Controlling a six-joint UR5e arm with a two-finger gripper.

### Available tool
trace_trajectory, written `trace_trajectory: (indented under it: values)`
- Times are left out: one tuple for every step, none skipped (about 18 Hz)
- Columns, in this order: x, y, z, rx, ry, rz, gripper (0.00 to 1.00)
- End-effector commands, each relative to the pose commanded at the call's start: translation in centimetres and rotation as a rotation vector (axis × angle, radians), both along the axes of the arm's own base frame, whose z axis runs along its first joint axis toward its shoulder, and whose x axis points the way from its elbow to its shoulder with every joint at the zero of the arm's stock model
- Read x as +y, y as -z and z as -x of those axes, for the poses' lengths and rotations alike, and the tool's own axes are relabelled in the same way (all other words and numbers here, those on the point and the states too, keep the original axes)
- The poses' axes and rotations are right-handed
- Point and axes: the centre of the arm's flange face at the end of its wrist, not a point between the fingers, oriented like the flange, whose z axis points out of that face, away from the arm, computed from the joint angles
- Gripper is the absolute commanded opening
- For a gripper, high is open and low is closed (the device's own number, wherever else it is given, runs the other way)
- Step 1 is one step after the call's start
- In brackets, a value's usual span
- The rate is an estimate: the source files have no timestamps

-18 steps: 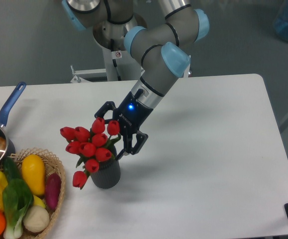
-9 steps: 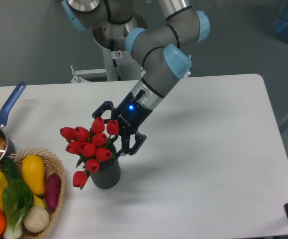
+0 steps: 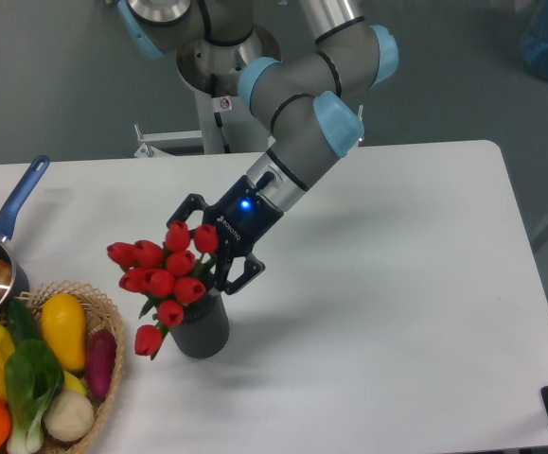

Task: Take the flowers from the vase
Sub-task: 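Lower the gripper around the tulip stems and close it, then lift the gripped tulips up out of the black vase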

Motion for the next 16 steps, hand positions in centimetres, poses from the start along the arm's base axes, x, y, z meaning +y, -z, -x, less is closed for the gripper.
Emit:
trace_trajectory:
  values:
    - [-0.1, 0.0, 0.1, -0.001, -0.004, 0.001, 0.11]
    - [-0.2, -0.1, 0.4, 0.001, -0.008, -0.001, 0.11]
    - [-0.3, -0.3, 0.5, 0.002, -0.013, -0.002, 0.11]
    - [-0.4, -0.5, 0.6, -0.005, -0.02, 0.0, 0.11]
    - [-0.4, -0.9, 0.7, -0.011, -0.03, 0.002, 0.11]
    - [-0.4, -1.2, 0.9, -0.017, -0.039, 0.004, 0.11]
    - [-0.4, -1.7, 1.1, -0.016, -0.047, 0.002, 0.1]
    - [-0.4, -2.2, 1.3, -0.02, -0.055, -0.001, 0.1]
    - [-0.3, -2.7, 1.4, -0.025, -0.062, -0.003, 0.1]
    - [-0.3, -3.2, 1.4, -0.029, -0.068, -0.004, 0.1]
    - [-0.3, -3.7, 1.5, -0.032, -0.077, -0.004, 0.1]
    - [-0.3, -4.1, 1.3, -0.03, -0.079, -0.007, 0.1]
    - [-0.4, -4.4, 1.3, -0.03, -0.082, -0.008, 0.1]
    - [-0.5, -4.9, 1.2, -0.028, -0.086, -0.012, 0.1]
    - [-0.6, -5.5, 1.0, -0.027, -0.091, -0.015, 0.1]
    - [-0.8, -6.3, 0.8, -0.029, -0.099, -0.017, 0.09]
